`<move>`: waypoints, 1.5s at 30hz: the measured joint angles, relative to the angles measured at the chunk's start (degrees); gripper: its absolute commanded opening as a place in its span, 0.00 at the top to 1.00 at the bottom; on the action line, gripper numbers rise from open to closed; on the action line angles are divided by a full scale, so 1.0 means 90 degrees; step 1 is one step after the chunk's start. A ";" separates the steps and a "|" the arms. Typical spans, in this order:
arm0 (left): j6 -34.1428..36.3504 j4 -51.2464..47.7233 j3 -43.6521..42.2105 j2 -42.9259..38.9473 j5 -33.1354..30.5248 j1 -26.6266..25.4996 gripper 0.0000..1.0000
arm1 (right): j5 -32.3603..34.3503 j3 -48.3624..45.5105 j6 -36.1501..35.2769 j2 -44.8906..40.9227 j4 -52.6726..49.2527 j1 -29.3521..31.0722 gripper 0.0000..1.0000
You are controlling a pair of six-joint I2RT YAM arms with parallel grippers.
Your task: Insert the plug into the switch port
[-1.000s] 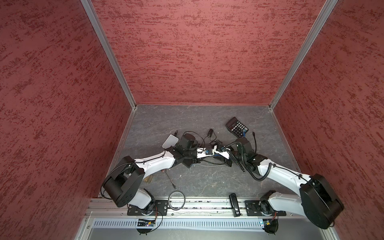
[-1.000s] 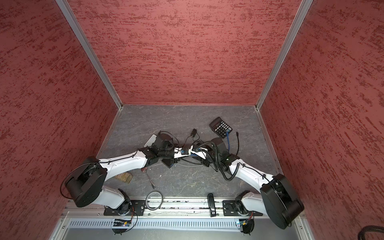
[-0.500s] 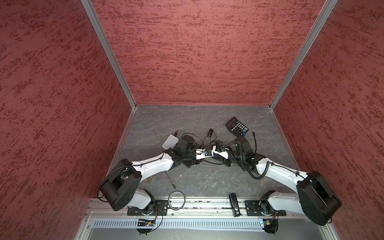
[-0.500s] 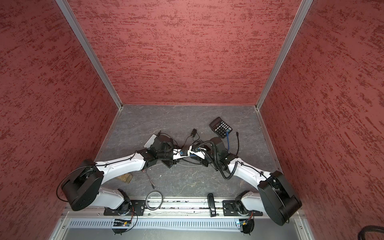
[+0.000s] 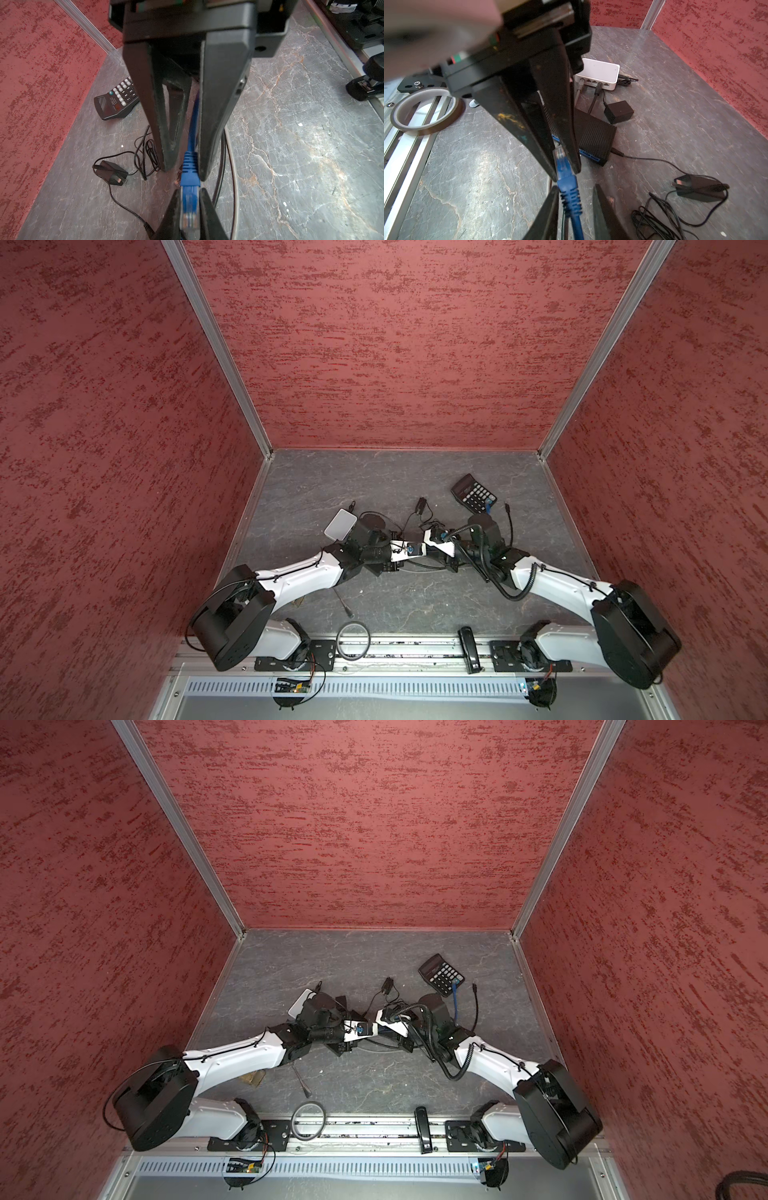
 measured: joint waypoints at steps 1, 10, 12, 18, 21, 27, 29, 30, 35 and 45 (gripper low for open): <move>-0.0005 0.0041 -0.0041 -0.0027 0.0015 0.0000 0.84 | -0.0002 -0.0024 0.0017 -0.0002 0.0022 0.0005 0.71; -0.0029 0.0221 -0.0240 -0.0206 0.0129 0.0078 0.84 | -0.0172 -0.0342 0.0068 -0.0216 0.0187 -0.0080 0.71; -0.0032 0.0226 -0.0250 -0.0206 0.0129 0.0078 0.84 | -0.0236 -0.0342 0.0070 -0.0250 0.0240 -0.0087 0.71; -0.0032 0.0231 -0.0250 -0.0206 0.0141 0.0078 0.84 | -0.0461 -0.0342 0.0090 -0.0277 0.0345 -0.0092 0.70; -0.0036 0.0231 -0.0250 -0.0206 0.0151 0.0078 0.84 | -0.0517 -0.0342 0.0092 -0.0277 0.0372 -0.0092 0.70; -0.0041 0.0231 -0.0250 -0.0206 0.0180 0.0078 0.84 | -0.0595 -0.0342 0.0136 -0.0231 0.0425 -0.0092 0.73; -0.0041 0.0231 -0.0250 -0.0206 0.0197 0.0078 0.84 | -0.0612 -0.0342 0.0165 -0.0197 0.0464 -0.0092 0.74; -0.0041 0.0231 -0.0250 -0.0206 0.0202 0.0078 0.84 | -0.0617 -0.0342 0.0180 -0.0189 0.0481 -0.0092 0.74; -0.0044 0.0231 -0.0250 -0.0206 0.0250 0.0078 0.84 | -0.0661 -0.0340 0.0219 -0.0153 0.0573 -0.0092 0.77; -0.0044 0.0231 -0.0250 -0.0206 0.0299 0.0085 0.84 | -0.0707 -0.0328 0.0228 -0.0002 0.0627 -0.0092 0.80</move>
